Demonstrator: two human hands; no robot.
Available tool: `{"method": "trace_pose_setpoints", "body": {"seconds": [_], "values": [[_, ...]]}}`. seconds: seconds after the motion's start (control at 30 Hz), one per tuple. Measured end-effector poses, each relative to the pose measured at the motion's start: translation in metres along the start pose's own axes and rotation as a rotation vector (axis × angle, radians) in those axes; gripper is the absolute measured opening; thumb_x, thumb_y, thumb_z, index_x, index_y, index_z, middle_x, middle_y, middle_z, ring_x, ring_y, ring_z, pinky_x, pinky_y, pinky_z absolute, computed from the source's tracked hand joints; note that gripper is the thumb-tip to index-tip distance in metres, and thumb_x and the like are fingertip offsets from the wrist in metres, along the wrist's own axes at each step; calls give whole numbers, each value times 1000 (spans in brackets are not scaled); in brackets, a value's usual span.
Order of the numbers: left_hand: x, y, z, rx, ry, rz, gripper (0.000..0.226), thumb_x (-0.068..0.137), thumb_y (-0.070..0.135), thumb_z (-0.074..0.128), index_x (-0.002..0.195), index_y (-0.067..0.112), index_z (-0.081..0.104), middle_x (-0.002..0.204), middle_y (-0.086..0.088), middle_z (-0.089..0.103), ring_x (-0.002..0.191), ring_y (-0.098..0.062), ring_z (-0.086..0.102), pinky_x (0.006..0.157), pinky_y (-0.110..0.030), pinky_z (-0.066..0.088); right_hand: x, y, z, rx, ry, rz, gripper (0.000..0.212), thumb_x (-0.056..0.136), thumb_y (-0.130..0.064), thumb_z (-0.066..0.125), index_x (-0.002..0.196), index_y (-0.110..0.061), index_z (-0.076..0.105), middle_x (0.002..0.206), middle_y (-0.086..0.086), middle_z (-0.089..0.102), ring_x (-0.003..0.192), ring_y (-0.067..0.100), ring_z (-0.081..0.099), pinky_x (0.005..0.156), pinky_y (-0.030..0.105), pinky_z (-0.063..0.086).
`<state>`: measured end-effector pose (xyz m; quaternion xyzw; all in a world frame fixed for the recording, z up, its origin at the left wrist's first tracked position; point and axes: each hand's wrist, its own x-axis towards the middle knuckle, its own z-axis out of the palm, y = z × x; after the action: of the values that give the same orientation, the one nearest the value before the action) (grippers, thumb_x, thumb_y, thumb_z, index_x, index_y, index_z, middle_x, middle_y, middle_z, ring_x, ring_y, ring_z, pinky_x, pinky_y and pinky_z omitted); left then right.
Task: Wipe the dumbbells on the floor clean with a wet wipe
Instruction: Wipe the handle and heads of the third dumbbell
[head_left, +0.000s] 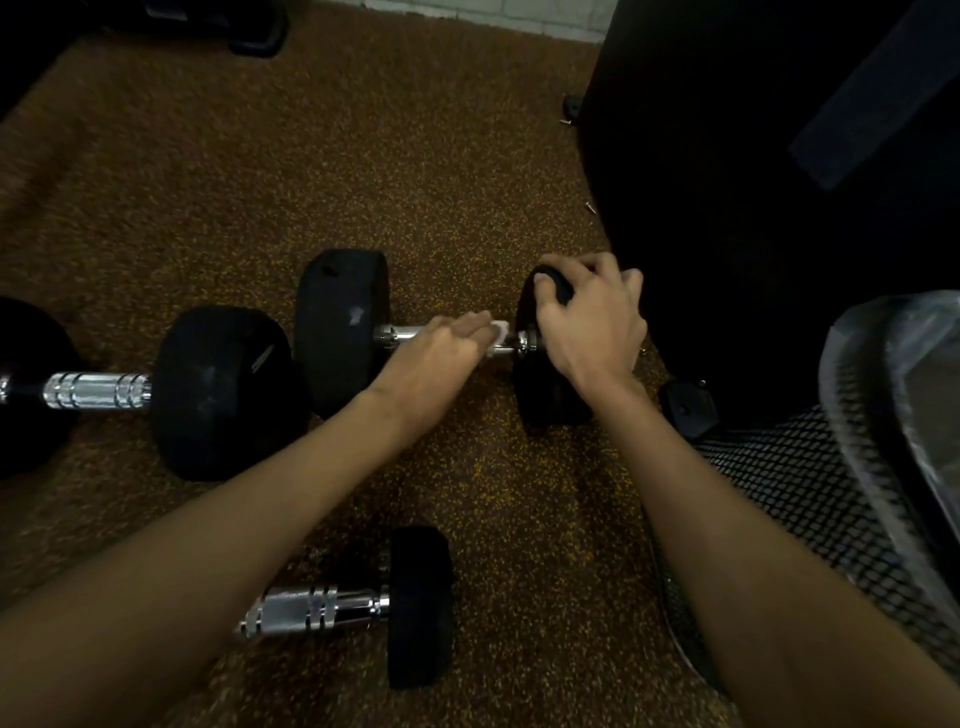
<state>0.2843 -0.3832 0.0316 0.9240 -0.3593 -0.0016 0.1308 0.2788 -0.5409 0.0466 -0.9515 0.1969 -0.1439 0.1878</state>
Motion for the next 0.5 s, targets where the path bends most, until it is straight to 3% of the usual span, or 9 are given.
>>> {"method": "trace_pose_setpoints", "body": {"seconds": [0.1, 0.2, 0.27, 0.33, 0.4, 0.5], "values": [[11, -7, 0, -54, -24, -124, 40, 91, -2, 46, 127, 13, 50, 122, -11, 60, 109, -31, 59, 90, -35, 45, 1, 0, 0, 15, -7, 6, 36, 92, -48, 44, 123, -40, 59, 127, -6, 51, 122, 22, 39, 88, 40, 43], [19, 0, 6, -75, -23, -117, 33, 90, -1, 48, 119, 12, 55, 116, -11, 61, 106, -31, 60, 88, -35, 45, 2, -1, 0, 8, 1, 10, 35, 91, -48, 44, 122, -41, 60, 126, -7, 51, 122, 22, 39, 86, 37, 42], [19, 7, 12, -37, -23, -68, 41, 90, -3, 44, 129, 9, 48, 132, -14, 51, 122, -30, 50, 101, -33, 38, 2, -1, 0, -1, 9, 10, 35, 91, -48, 45, 122, -41, 60, 125, -8, 52, 122, 21, 40, 84, 36, 42], [16, 14, 17, 54, -62, -37, 54, 93, -3, 37, 146, 7, 28, 153, -15, 26, 142, -27, 24, 117, -33, 19, 2, -1, 1, -7, 12, 7, 35, 91, -48, 45, 122, -41, 60, 126, -7, 52, 121, 21, 40, 84, 36, 42], [9, 21, 21, 141, -111, -2, 63, 95, -2, 34, 151, 8, 8, 159, -12, 7, 148, -24, 5, 119, -33, 4, 1, 0, 0, -8, 9, 3, 35, 92, -47, 44, 123, -40, 60, 127, -6, 52, 122, 21, 40, 85, 37, 42], [-3, 19, 26, 138, -106, 33, 64, 98, 3, 35, 151, 9, 0, 160, -9, -3, 148, -21, -3, 118, -32, 0, 1, -1, 0, -13, 17, -5, 36, 92, -47, 45, 124, -40, 59, 127, -7, 52, 123, 21, 40, 85, 37, 42]]}}
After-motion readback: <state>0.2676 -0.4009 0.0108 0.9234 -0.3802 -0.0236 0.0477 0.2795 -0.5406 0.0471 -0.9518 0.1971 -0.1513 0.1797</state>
